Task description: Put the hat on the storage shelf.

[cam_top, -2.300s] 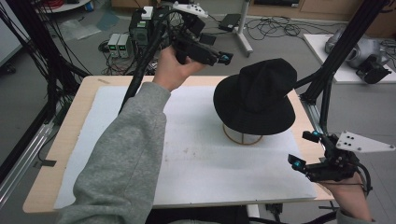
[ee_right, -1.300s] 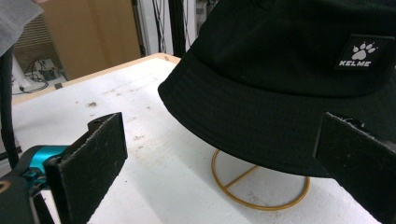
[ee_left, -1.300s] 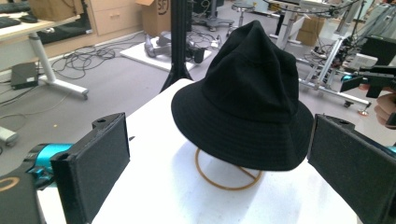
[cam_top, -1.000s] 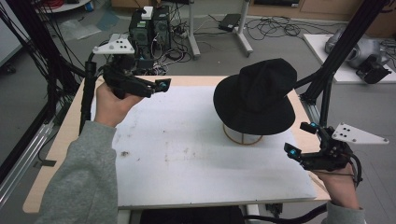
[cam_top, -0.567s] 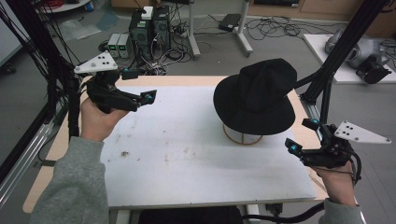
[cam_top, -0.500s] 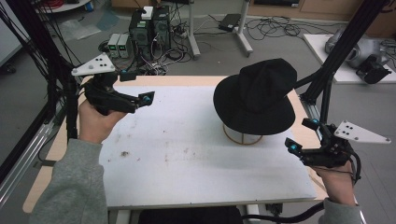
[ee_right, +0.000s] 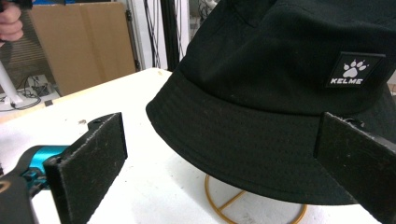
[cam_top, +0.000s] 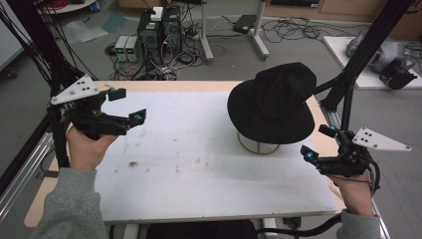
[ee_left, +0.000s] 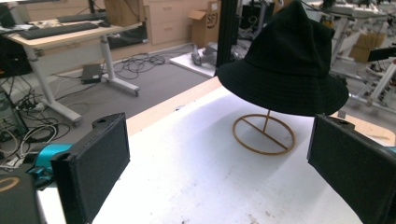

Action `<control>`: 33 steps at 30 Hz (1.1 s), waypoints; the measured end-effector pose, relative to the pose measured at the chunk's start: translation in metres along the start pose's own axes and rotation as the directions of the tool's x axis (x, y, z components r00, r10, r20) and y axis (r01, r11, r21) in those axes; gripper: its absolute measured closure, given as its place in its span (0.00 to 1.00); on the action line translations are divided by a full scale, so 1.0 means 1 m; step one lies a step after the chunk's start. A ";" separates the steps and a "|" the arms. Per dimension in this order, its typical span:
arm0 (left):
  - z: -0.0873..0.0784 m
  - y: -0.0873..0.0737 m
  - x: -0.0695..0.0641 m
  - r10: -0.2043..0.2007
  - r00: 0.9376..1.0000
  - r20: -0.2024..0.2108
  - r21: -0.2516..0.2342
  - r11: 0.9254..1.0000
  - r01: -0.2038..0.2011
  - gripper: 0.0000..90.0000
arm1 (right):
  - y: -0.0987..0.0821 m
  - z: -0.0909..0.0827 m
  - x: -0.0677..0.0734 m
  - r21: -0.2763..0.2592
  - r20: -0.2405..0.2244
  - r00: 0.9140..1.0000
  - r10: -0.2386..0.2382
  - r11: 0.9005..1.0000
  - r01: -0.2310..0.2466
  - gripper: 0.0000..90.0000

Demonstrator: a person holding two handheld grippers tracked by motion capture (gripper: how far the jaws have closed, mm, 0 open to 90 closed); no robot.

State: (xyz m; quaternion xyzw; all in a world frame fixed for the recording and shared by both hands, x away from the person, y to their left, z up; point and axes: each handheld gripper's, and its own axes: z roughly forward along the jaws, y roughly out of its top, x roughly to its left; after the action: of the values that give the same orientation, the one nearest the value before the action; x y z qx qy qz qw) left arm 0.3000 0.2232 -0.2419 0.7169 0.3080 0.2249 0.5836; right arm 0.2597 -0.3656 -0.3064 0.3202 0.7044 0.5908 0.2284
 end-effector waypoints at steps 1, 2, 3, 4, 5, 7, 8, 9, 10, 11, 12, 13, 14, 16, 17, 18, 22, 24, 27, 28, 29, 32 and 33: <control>-0.003 -0.003 0.001 -0.003 1.000 -0.003 -0.006 1.000 0.003 0.07 | 0.000 0.000 0.000 -0.002 -0.001 1.000 -0.002 1.000 0.002 0.02; -0.006 -0.005 0.001 -0.009 1.000 -0.005 -0.007 1.000 0.009 0.07 | 0.000 0.000 -0.001 -0.002 0.001 1.000 -0.001 1.000 0.001 0.02; -0.009 -0.008 0.002 -0.015 1.000 -0.008 -0.010 1.000 0.015 0.07 | -0.001 0.001 -0.001 -0.002 0.003 1.000 0.002 1.000 -0.002 0.02; -0.011 -0.010 0.002 -0.024 1.000 -0.006 -0.018 1.000 0.024 0.07 | -0.001 0.001 -0.002 -0.002 0.008 1.000 0.002 1.000 -0.002 0.02; -0.013 -0.013 0.003 -0.027 1.000 -0.010 -0.020 0.999 0.027 0.07 | -0.001 0.001 -0.002 -0.001 0.010 1.000 0.005 1.000 -0.005 0.02; -0.017 -0.018 0.004 -0.033 0.999 -0.018 -0.029 0.999 0.032 0.07 | -0.001 0.001 -0.004 -0.007 0.012 1.000 0.001 1.000 -0.001 0.02; -0.018 -0.020 0.004 -0.041 0.999 -0.015 -0.036 0.999 0.040 0.07 | -0.001 0.001 -0.003 -0.006 0.015 1.000 0.007 1.000 -0.007 0.02; -0.019 -0.023 0.005 -0.042 0.999 -0.022 -0.037 0.998 0.041 0.07 | -0.001 0.001 -0.004 -0.010 0.017 1.000 0.006 1.000 -0.005 0.02; -0.020 -0.026 0.005 -0.042 0.999 -0.032 -0.035 0.999 0.040 0.07 | -0.001 0.001 -0.004 -0.016 0.018 1.000 0.004 1.000 -0.004 0.02; -0.021 -0.028 0.006 -0.043 0.998 -0.043 -0.033 0.999 0.041 0.07 | 0.000 0.001 -0.004 -0.017 0.020 1.000 0.003 1.000 -0.003 0.02; -0.023 -0.032 0.006 -0.047 0.998 -0.051 -0.036 0.998 0.045 0.07 | 0.000 0.001 -0.004 -0.020 0.023 1.000 0.001 1.000 0.000 0.02; -0.024 -0.035 0.008 -0.052 0.997 -0.060 -0.043 0.998 0.050 0.07 | 0.000 0.001 -0.004 -0.017 0.023 1.000 0.006 1.000 -0.006 0.02; -0.026 -0.038 0.009 -0.062 0.995 -0.072 -0.054 0.997 0.058 0.07 | 0.000 0.001 -0.004 -0.018 0.027 1.000 0.008 1.000 -0.008 0.02; -0.029 -0.045 0.011 -0.078 0.994 -0.074 -0.066 0.995 0.073 0.07 | 0.000 0.002 -0.005 -0.021 0.030 0.999 0.014 1.000 -0.013 0.02; -0.030 -0.049 0.011 -0.082 0.993 -0.084 -0.070 0.995 0.077 0.07 | 0.001 0.002 -0.005 -0.021 0.032 0.999 0.018 1.000 -0.017 0.02; -0.032 -0.052 0.012 -0.076 0.993 -0.095 -0.066 0.995 0.070 0.07 | 0.001 0.003 -0.005 -0.023 0.034 0.999 0.012 1.000 -0.011 0.02; -0.037 -0.062 0.014 -0.088 0.990 -0.114 -0.056 0.995 0.082 0.07 | 0.001 0.005 -0.006 -0.028 0.036 0.999 0.026 0.999 -0.025 0.02; -0.041 -0.067 0.014 -0.092 0.988 -0.123 -0.066 0.994 0.084 0.07 | 0.001 0.006 -0.006 -0.024 0.039 0.999 0.022 0.999 -0.021 0.02; -0.044 -0.071 0.016 -0.089 0.985 -0.148 -0.062 0.995 0.081 0.07 | 0.002 0.006 -0.006 -0.028 0.046 0.999 0.026 0.999 -0.025 0.02; -0.045 -0.073 0.015 -0.087 0.984 -0.154 -0.066 0.995 0.078 0.07 | 0.002 0.006 -0.007 -0.035 0.052 0.998 0.023 0.999 -0.021 0.02; -0.045 -0.074 0.015 -0.079 0.984 -0.162 -0.065 0.995 0.069 0.07 | 0.003 0.006 -0.007 -0.038 0.059 0.998 0.029 0.999 -0.027 0.02; -0.046 -0.076 0.012 -0.061 0.981 -0.181 -0.066 0.997 0.050 0.07 | 0.003 0.005 -0.008 -0.055 0.097 0.994 0.042 0.998 -0.036 0.02; -0.046 -0.077 0.012 -0.059 0.982 -0.180 -0.067 0.997 0.047 0.07 | 0.003 0.005 -0.007 -0.057 0.106 0.993 0.050 0.997 -0.044 0.02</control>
State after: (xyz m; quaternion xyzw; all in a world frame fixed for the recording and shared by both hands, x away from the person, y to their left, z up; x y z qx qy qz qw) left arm 0.2634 0.2735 -0.3074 0.6662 0.3718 0.2835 0.5810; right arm 0.2688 -0.3672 -0.3047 0.3616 0.6670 0.5969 0.2608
